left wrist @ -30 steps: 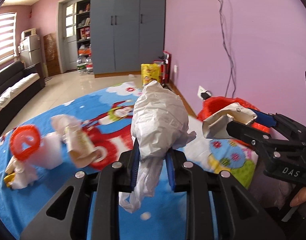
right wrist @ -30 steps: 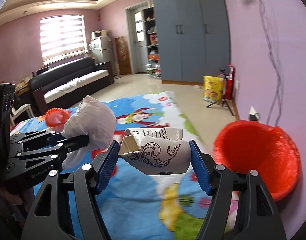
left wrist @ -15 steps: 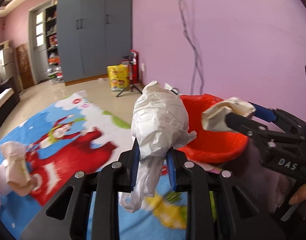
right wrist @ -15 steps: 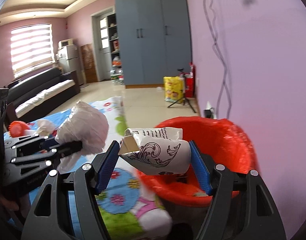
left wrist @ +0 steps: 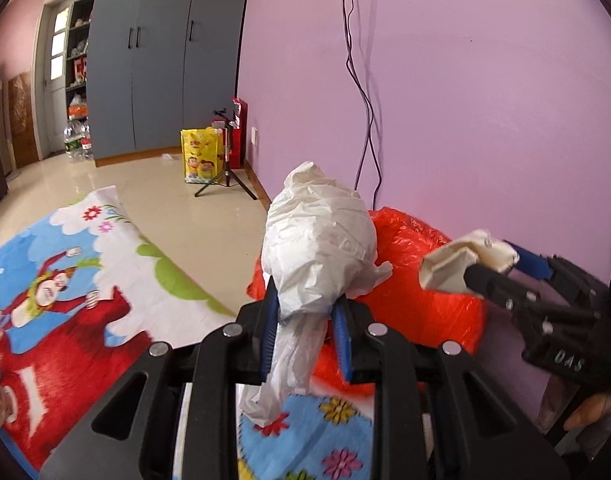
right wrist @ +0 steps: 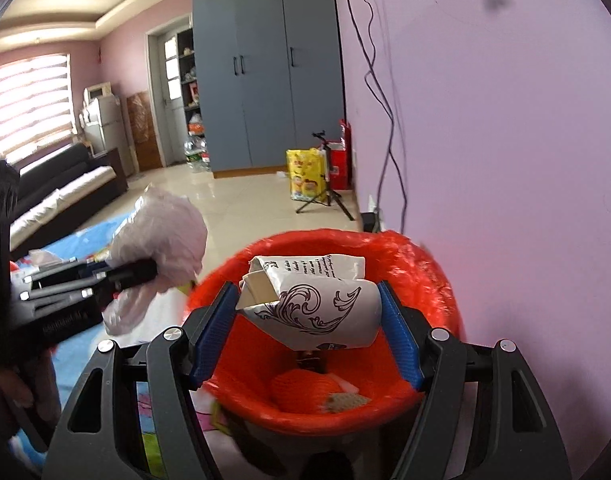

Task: Collect trash
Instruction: 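Carry the paper cup and white bag over the red bin, then open both tools to drop the cup and bag into the red bin, then move both tools back over the trash on the bed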

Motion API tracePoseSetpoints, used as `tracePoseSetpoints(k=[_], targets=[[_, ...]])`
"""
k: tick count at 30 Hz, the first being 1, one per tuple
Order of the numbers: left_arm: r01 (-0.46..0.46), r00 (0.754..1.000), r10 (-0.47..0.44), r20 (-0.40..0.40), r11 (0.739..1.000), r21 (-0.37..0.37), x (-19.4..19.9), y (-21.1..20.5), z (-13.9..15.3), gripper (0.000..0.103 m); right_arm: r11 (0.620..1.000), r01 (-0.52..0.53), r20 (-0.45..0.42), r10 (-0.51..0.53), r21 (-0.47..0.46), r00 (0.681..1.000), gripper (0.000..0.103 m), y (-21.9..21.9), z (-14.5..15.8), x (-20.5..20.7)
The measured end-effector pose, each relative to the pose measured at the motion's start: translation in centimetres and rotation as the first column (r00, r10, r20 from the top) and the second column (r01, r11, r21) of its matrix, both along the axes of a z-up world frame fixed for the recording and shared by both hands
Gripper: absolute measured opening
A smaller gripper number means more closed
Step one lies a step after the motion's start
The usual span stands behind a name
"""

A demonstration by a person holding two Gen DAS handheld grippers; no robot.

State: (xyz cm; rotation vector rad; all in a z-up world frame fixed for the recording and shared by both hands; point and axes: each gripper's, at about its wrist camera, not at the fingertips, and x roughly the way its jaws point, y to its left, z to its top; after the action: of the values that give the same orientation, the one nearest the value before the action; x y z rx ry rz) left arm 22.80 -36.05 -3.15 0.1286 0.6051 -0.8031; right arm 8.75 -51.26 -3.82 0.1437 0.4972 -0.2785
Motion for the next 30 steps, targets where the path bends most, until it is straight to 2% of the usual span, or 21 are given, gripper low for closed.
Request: tracePoseSetpoints(k=[11, 14, 15, 16, 18, 21, 26, 30], targets=[[0.044, 0.999, -0.044, -0.012, 0.999, -0.017, 1.3, -3.3, -1.3, 0.027, 0.999, 0.011, -0.024, -0.010, 0.034, 1.000, 0.067, -1.5, -1.6, 0.5], [0.033, 0.999, -0.033, 0.001, 0.999, 0.000, 1.4, -3.8, -1.7, 0.041, 0.999, 0.024, -0.020, -0.023, 0.037, 1.000, 0.070, -1.9, -1.8, 0.9], [0.026, 1.000, -0.026, 0.001, 1.000, 0.005, 1.4, -3.9, -1.8, 0.052, 0.999, 0.028, -0.017, -0.027, 0.043, 0.999, 0.073, -1.8, -1.8, 0.7], [0.012, 1.000, -0.012, 0.001, 1.000, -0.002, 1.6, -3.7, -1.8, 0.058, 0.998, 0.031, -0.011, -0.031, 0.051, 0.999, 0.073, -2.0, -1.8, 0.6], [-0.007, 1.000, 0.008, 0.008, 1.000, -0.025, 1.8, -3.2, -1.5, 0.061, 0.997, 0.038, -0.005, -0.038, 0.062, 0.999, 0.074, -2.3, -1.7, 0.4], [-0.022, 1.000, 0.022, 0.011, 1.000, -0.023, 1.9, -2.6, -1.4, 0.061, 0.996, 0.046, 0.022, -0.048, 0.077, 0.999, 0.074, -2.5, -1.2, -0.1], [-0.047, 0.999, 0.047, 0.023, 0.999, -0.017, 1.1, -1.3, -0.8, 0.070, 0.997, 0.036, 0.036, -0.038, 0.062, 0.999, 0.074, -1.8, -0.4, -0.5], [-0.096, 0.994, 0.095, 0.049, 0.995, 0.006, 0.4, 0.2, -0.3, 0.087, 0.999, 0.024, 0.035, -0.025, 0.033, 0.999, 0.073, -1.1, -0.1, -0.4]])
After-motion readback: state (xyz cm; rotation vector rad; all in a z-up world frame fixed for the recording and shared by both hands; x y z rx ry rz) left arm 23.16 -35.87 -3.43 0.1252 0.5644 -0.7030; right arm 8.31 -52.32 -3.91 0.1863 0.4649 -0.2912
